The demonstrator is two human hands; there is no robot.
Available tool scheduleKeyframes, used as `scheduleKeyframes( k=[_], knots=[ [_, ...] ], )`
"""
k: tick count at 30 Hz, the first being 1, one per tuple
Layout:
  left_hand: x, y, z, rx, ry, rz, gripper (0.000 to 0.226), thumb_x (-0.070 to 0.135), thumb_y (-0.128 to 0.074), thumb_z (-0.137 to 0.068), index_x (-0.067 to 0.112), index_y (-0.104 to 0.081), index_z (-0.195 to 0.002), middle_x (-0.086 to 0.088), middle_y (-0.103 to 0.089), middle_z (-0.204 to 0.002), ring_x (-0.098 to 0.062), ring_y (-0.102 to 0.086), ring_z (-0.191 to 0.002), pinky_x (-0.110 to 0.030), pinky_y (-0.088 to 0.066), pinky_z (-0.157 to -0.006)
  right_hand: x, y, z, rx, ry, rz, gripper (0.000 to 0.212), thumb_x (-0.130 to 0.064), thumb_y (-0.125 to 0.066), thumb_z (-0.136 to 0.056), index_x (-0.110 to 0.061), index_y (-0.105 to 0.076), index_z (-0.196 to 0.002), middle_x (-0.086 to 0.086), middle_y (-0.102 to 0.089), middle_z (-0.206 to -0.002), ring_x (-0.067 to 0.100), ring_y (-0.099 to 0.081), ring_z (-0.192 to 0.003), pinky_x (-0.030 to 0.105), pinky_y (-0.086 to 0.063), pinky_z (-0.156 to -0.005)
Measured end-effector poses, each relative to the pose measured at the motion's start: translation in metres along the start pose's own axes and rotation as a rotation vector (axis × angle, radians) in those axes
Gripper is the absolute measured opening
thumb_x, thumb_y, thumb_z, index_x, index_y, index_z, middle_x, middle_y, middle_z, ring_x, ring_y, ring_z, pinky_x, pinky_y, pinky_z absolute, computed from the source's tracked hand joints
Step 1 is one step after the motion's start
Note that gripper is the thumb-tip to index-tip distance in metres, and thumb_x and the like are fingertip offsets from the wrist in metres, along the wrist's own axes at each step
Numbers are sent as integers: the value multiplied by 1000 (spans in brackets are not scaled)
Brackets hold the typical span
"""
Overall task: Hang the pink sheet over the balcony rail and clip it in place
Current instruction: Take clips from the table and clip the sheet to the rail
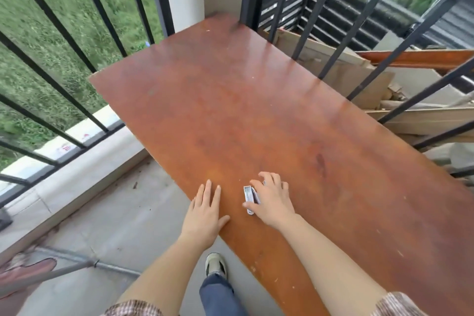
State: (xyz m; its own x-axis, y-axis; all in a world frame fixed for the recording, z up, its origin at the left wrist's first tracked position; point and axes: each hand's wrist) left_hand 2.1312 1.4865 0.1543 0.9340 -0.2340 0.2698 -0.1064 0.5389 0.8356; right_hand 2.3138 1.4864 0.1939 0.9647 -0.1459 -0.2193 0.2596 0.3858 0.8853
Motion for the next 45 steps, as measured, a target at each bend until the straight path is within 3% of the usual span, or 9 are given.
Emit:
scheduleKeyframes(
  k=[7,12,14,21,30,33,37,40,45],
  knots=[
    [-3,-5,0,-1,-1,-21,78,54,-32,-96,17,10,-150,-8,20,-157,-24,14,-146,-34,0,-118,-9,-7,-11,-9,70,57,55,-53,-62,-82,-22,-55,-126,2,-31,-145,22,-19,-137,39,-22,-105],
    [-5,-2,-2,-45,-23,-9,79,52,-35,-96,19,11,-150,-6,21,-157,-22,15,-146,-34,-1,-120,-18,-29,-3,122,159,154,24,-32,-72,-79,-21,-64,-99,-3,-62,-100,22,-52,-104,37,-36,-87],
    [-8,1,-3,-62,-39,5,77,49,-37,-96,19,9,-150,-5,21,-157,-21,15,-146,-34,-2,-120,-19,-35,0,150,166,149,20,-27,-77,-73,-20,-65,-87,-4,-65,-85,23,-59,-91,36,-31,-78],
    [-30,16,16,-66,-17,125,66,31,-39,-98,22,-3,-152,-2,7,-160,-20,3,-147,-35,-12,-118,-47,-18,-3,159,50,-237,17,-21,-57,-92,-13,-64,-106,5,-60,-107,25,-49,-105,36,-37,-91],
    [-133,57,96,140,218,242,52,17,-41,-92,19,-32,-143,-7,-23,-154,-27,-22,-139,-40,-32,-109,-175,-6,16,-55,67,-569,12,-44,-37,-96,-33,-37,-92,6,-60,-73,31,-63,-63,40,-55,-57],
    [-183,68,136,183,304,223,49,16,-42,-91,18,-37,-140,-5,-28,-150,-25,-24,-136,-37,-34,-103,-231,-15,27,-140,77,-638,20,-45,-37,-97,-25,-37,-93,10,-58,-80,25,-61,-51,24,-44,-37],
    [-246,80,191,211,384,157,46,14,-42,-90,16,-43,-136,-7,-31,-148,-24,-24,-136,-37,-34,-102,-302,-31,38,-238,92,-645,36,-46,-42,-97,-10,-46,-99,10,-60,-86,16,-56,-57,17,-40,-40],
    [-292,86,233,200,414,-1,43,16,-43,-90,16,-48,-133,-7,-34,-147,-24,-26,-136,-40,-28,-107,-354,-49,43,-297,136,-626,42,-48,-44,-96,-9,-52,-84,6,-60,-75,11,-59,-51,28,-45,-54],
    [-358,106,295,139,448,-461,40,33,-48,-89,13,-55,-122,-10,-45,-136,-28,-24,-139,-61,5,-110,-428,-69,60,-404,220,-698,44,-42,-51,-95,-5,-52,-72,14,-60,-71,2,-49,-29,15,-35,-34]
  ],
)
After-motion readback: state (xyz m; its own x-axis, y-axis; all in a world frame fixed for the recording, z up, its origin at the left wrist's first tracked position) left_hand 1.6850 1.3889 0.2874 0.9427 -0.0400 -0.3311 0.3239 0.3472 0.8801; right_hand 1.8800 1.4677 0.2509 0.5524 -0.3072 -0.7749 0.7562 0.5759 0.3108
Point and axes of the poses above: each hand's wrist, its own z-axis away from the middle knuckle, its own y-axis out of the back of the hand, x = y × z
